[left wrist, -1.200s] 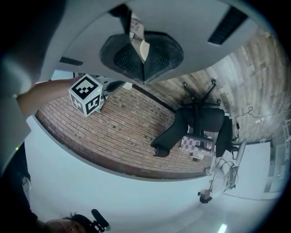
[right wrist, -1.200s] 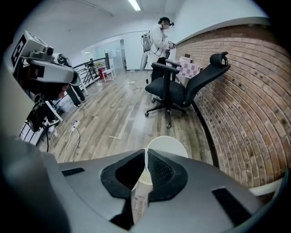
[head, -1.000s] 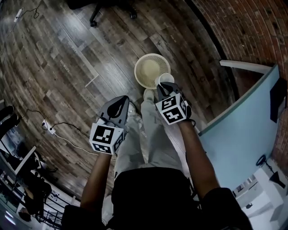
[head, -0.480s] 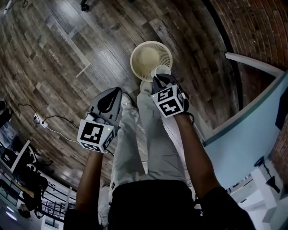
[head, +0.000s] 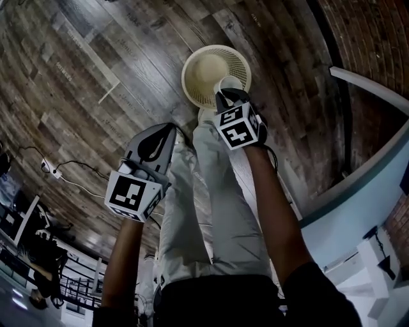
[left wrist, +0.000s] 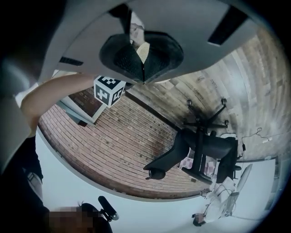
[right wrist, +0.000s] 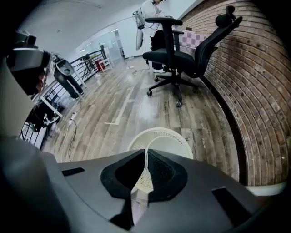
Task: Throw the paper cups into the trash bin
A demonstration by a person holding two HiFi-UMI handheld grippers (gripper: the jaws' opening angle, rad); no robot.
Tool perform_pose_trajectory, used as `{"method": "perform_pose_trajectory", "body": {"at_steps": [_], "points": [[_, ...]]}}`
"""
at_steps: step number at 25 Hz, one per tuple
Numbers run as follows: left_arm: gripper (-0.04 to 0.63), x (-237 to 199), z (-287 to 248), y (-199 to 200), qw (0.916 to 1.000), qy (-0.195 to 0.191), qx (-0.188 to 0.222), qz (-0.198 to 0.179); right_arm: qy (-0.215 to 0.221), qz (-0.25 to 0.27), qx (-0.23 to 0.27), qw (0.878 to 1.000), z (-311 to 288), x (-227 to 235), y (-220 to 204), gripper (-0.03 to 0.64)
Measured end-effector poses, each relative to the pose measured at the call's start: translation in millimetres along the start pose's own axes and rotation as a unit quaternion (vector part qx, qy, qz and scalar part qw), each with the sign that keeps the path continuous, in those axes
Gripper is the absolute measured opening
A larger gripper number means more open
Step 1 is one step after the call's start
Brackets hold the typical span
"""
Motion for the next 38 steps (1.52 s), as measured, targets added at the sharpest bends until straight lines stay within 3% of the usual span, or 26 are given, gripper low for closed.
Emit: {"method": "perform_pose_trajectory", "body": {"at_steps": [4, 16, 22, 31, 38], "points": [[0.002, -15, -8, -19, 0.9998, 0.007, -0.02, 0.004, 0.007, 0.028, -0.024, 0.999, -36, -1, -15, 0.026], [0.002, -33, -19, -37, 0.999, 0.015, -0.04, 0.017, 0.015, 0.04, -0.052, 0.998, -92, 6, -26, 0.026], [0.002, -39, -32, -32, 0.999, 0.023, -0.028, 0.026, 0.017, 0.035, -0.055, 0.998, -108, 13, -29, 0.028], [0.002, -41, -27, -41, 0.9987, 0.017, -0.043, 0.02, 0.018, 0.012, -0.062, 0.998, -104, 11, -39, 0.032], [0.002, -36, -2, -30, 0.999, 0.02, -0.038, 0.012, 0.001, 0.006, -0.042, 0.999, -61, 10, -24, 0.032]]}}
Point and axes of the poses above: the fingertips, and each gripper's own axes: z backward along the fingers, x to its right, y out of its top, the point moved 7 cm from there along z, backward along the fingers, and after that the axes turned 3 degrees about y, right-handed, at the moved point
